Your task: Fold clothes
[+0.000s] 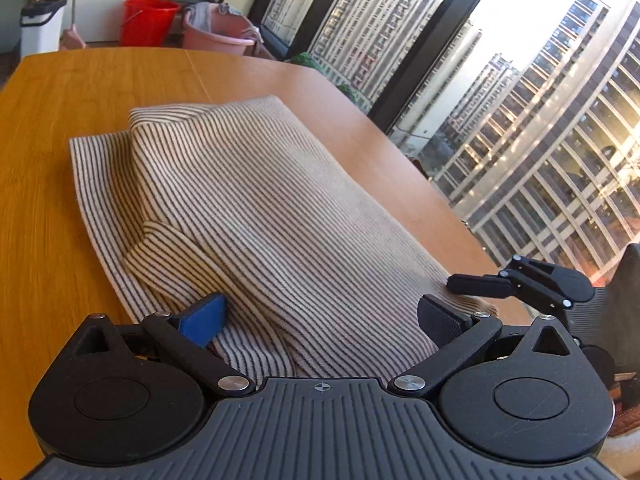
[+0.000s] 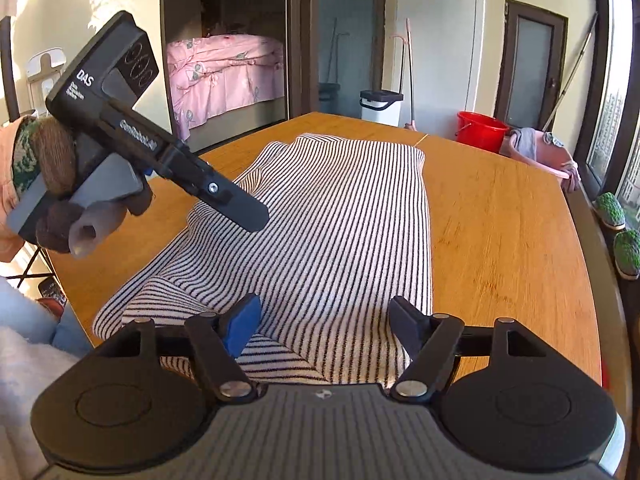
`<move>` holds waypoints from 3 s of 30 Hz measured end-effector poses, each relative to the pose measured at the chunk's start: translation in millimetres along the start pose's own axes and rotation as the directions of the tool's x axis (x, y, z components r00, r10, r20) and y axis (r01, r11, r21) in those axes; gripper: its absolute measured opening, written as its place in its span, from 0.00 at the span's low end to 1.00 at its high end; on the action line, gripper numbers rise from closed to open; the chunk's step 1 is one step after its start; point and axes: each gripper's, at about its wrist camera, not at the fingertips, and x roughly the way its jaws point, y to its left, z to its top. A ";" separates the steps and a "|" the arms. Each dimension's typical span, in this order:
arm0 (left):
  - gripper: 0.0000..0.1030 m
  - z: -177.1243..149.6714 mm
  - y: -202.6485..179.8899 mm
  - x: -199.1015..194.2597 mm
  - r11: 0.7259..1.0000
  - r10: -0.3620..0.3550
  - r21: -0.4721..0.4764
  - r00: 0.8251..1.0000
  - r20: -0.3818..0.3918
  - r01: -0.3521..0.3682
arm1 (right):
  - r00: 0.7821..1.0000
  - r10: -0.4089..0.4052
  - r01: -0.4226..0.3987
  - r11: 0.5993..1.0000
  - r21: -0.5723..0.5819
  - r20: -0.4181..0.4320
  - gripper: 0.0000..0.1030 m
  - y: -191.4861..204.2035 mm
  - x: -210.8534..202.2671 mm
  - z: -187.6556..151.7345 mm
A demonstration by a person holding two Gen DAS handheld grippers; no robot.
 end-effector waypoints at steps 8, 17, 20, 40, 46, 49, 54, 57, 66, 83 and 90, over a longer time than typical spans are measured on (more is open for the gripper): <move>1.00 14.3 13.5 13.2 0.999 -0.030 -0.008 0.999 0.037 0.031 | 0.997 -0.061 0.058 0.996 0.069 0.042 0.82 5.1 12.1 -9.5; 1.00 25.5 10.5 22.9 1.000 -0.008 0.019 0.999 0.040 0.007 | 0.996 -0.083 0.082 0.996 0.044 0.034 0.94 1.9 30.1 -1.3; 1.00 29.1 12.1 24.5 1.000 -0.014 0.010 0.999 0.038 0.013 | 0.996 -0.084 0.083 0.995 0.051 0.033 0.96 -0.2 35.3 0.7; 1.00 40.2 18.4 13.4 0.997 0.049 -0.064 0.997 0.054 -0.046 | 0.982 -0.182 0.186 0.964 -0.189 0.042 0.99 8.7 48.9 25.6; 1.00 31.7 1.3 -30.2 0.976 0.199 0.067 0.974 0.107 -0.207 | 0.991 -0.112 0.130 0.936 -0.326 0.073 0.99 28.3 8.9 31.7; 1.00 22.2 -12.1 -54.5 0.948 0.261 0.148 0.953 0.151 -0.283 | 1.000 0.008 0.005 0.915 -0.404 0.030 0.99 50.2 -6.0 33.0; 1.00 15.2 -25.8 -65.3 0.913 0.295 0.233 0.937 0.185 -0.334 | 0.988 0.134 -0.156 0.849 -0.504 -0.079 0.95 82.1 -0.6 26.1; 1.00 16.2 -31.8 -56.5 0.892 0.321 0.266 0.927 0.194 -0.365 | 0.988 0.120 -0.154 0.862 -0.483 -0.100 0.87 84.7 14.3 26.6; 1.00 22.3 -29.5 -45.6 0.892 0.313 0.275 0.929 0.198 -0.359 | 0.989 0.076 -0.127 0.875 -0.468 -0.126 0.80 95.8 39.4 21.7; 1.00 -2.7 -31.7 -66.3 0.848 0.269 0.353 0.895 0.357 -0.396 | 0.990 0.103 -0.129 0.933 -0.335 -0.093 0.42 77.7 46.3 36.8; 1.00 -56.6 -64.3 -63.3 0.494 0.173 0.742 0.888 0.427 -0.453 | 0.987 0.157 -0.159 0.986 -0.059 -0.043 0.27 19.4 32.2 55.8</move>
